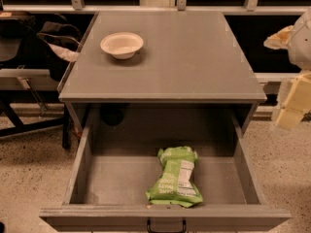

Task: Pick green rice chip bag from top drawer and place on counter

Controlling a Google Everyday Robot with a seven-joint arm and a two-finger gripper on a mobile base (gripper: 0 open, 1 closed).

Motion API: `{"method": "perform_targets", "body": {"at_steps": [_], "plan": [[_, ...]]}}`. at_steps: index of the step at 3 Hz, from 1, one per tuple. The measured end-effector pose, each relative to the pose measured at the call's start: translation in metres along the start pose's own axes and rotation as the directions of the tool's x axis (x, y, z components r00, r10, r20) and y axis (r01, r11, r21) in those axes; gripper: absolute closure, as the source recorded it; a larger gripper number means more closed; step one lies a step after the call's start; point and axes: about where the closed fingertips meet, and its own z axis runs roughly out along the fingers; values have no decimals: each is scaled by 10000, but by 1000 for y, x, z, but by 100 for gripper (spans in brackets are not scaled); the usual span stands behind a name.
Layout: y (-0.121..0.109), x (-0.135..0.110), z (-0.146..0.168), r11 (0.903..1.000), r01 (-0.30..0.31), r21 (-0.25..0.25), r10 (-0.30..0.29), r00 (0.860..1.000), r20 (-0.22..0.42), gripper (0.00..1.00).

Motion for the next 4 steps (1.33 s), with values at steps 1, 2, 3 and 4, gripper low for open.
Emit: {"method": "perform_targets", "body": {"at_steps": [1,2,3,4], "plan": [[1,-6,4,9933,1154,3,-1146,9866,1157,0],[8,-14,10,9710,2384,157,-2355,9440,2310,0],[20,-20,15,9295,3601,791,-3677,8901,2692,0],[34,-28,25,8671,4813,1286,-4982,8372,2258,0]]}}
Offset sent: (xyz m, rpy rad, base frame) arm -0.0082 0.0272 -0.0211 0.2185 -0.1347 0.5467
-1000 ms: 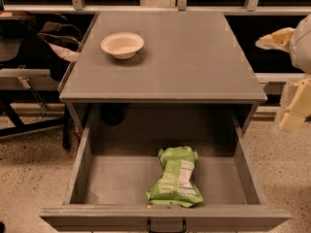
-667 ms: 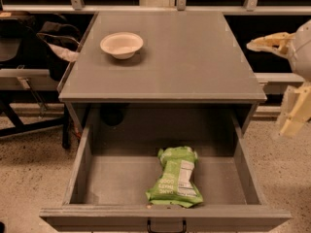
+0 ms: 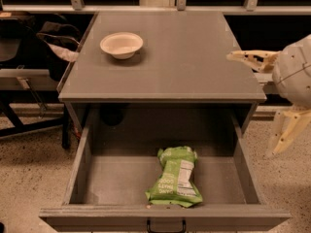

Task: Pick green rice chip bag from top drawer and place on counter

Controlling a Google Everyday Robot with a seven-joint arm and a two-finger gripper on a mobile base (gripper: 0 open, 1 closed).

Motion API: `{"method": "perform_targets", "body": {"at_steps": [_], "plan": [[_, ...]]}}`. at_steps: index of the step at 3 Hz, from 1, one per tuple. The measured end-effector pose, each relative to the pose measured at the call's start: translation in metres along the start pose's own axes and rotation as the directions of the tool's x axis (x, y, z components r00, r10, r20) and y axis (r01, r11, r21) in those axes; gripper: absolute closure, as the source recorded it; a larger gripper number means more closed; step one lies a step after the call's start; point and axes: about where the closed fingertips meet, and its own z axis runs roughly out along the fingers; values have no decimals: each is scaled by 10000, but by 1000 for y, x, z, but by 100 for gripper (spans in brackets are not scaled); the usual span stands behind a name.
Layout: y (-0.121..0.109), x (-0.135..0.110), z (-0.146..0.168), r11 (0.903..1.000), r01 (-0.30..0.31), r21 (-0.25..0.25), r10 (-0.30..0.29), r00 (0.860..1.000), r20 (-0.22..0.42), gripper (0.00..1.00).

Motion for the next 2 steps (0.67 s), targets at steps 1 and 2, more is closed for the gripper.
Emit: {"method": "perform_targets", "body": {"at_steps": [1,2], "plan": [[2,-1,3,9997,221,-32,-221,9998,0,0],[2,-3,3,9996,284,-66,-286,9991,-311,0]]}}
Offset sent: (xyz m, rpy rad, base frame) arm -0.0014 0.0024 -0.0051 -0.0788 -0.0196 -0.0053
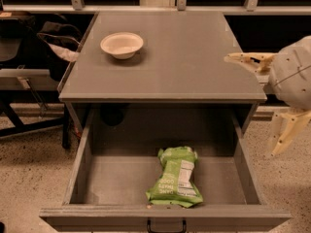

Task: Pick green rice chip bag from top drawer and place on counter

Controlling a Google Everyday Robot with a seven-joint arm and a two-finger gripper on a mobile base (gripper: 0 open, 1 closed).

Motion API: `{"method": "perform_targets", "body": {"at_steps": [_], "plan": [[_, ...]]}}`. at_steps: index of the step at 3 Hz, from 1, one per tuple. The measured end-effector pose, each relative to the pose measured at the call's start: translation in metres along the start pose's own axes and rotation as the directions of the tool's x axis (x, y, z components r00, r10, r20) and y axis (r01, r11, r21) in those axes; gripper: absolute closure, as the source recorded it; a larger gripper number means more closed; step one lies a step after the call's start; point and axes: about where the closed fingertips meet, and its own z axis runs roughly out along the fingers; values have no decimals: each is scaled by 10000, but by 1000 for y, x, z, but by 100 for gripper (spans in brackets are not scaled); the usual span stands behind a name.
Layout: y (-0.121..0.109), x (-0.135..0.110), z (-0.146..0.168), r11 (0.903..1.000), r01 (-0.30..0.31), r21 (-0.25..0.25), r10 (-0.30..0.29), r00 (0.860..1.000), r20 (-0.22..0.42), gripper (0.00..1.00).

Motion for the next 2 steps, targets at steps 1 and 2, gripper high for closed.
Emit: {"method": "perform_targets", "body": {"at_steps": [1,2], "plan": [[-1,-2,7,9996,292,-24,-293,9974,-659,0],[-2,-1,25,9944,968,-422,-1016,9862,-1308,0]]}}
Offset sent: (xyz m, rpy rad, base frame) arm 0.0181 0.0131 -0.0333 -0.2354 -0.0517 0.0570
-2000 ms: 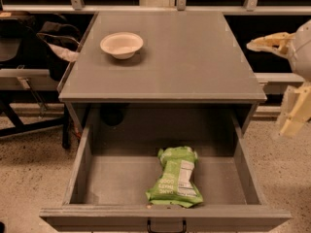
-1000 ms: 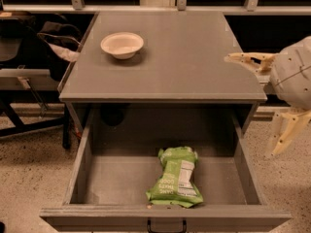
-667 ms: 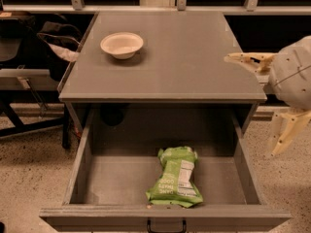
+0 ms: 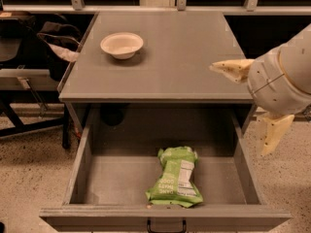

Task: Pick green rice chip bag from top drawer and place on counter

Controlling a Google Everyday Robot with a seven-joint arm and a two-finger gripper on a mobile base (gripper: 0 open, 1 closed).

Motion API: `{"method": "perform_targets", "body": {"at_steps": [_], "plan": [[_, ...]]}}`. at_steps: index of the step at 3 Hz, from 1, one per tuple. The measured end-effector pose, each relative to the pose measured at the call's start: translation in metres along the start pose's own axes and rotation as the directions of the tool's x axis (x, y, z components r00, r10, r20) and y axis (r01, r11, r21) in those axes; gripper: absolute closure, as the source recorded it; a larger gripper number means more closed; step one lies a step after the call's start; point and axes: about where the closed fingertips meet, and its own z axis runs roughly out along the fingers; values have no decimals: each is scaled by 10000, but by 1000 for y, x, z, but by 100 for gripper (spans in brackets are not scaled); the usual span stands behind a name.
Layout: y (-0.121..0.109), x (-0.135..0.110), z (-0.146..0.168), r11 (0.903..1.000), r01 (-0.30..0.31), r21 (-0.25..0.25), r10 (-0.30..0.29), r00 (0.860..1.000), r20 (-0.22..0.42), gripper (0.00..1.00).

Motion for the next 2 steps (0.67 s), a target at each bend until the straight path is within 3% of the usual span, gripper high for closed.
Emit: {"method": "perform_targets", "body": {"at_steps": [2], "plan": [[-1,2,4,9997,-183,150,178,9993,325,0]]}}
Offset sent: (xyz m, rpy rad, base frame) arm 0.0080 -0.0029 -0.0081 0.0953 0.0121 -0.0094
